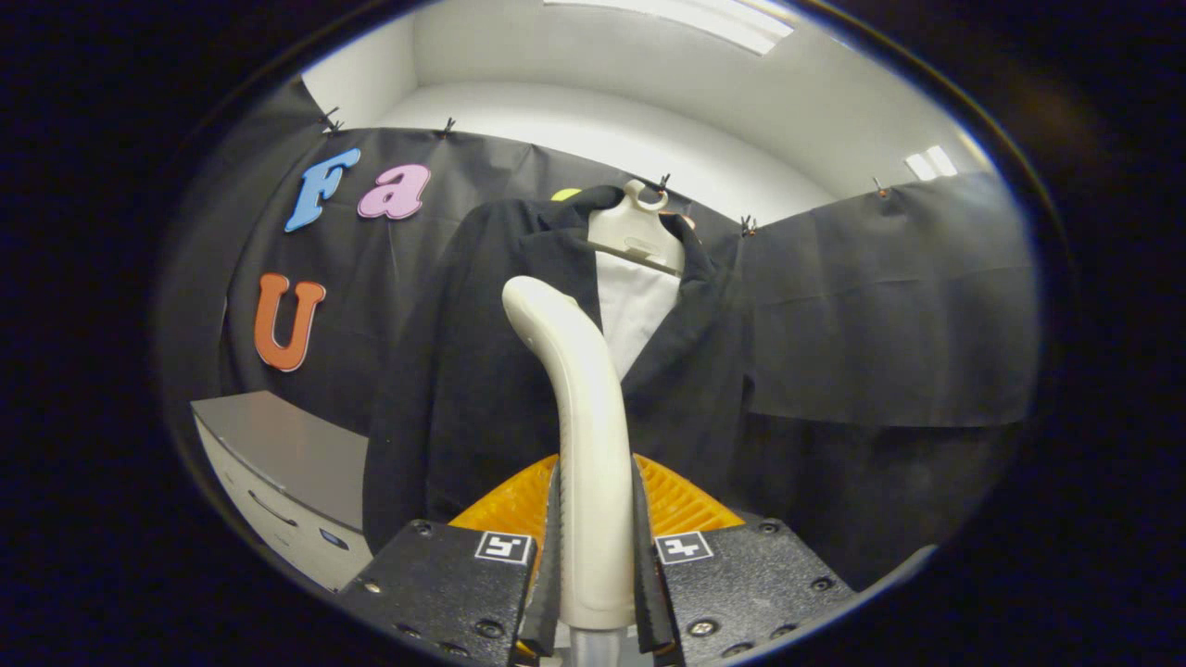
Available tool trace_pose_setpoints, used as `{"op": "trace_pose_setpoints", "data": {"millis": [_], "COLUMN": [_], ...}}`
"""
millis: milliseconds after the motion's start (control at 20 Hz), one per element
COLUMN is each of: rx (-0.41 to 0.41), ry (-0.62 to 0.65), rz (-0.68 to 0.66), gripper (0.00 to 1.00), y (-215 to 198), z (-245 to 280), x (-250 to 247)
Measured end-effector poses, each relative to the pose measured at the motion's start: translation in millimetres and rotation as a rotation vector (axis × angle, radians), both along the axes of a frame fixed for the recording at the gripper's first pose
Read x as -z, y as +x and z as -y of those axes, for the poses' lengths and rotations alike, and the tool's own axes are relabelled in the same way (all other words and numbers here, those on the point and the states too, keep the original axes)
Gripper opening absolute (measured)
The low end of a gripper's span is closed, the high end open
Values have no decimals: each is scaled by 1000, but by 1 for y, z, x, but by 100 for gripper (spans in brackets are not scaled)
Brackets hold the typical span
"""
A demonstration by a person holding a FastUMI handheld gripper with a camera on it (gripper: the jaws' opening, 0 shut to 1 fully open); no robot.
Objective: Iron the clothes twice with a garment steamer, once on the left side and once on the right side.
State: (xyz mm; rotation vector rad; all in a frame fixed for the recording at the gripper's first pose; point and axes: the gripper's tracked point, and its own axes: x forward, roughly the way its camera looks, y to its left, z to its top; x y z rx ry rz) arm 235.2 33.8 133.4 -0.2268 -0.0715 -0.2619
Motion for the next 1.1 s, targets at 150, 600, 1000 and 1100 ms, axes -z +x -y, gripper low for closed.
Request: {"op": "trace_pose_setpoints", "data": {"millis": [150, 600, 1000, 1100], "rx": [26, 96, 138, 141], "ry": [-14, -48, -61, -58], "rz": [-34, -129, -250, -284], "gripper": [35, 35, 35, 35], "y": [0, -11, -20, -24], "z": [-1, 1, 8, 8], "x": [18, 68, 125, 139]}}
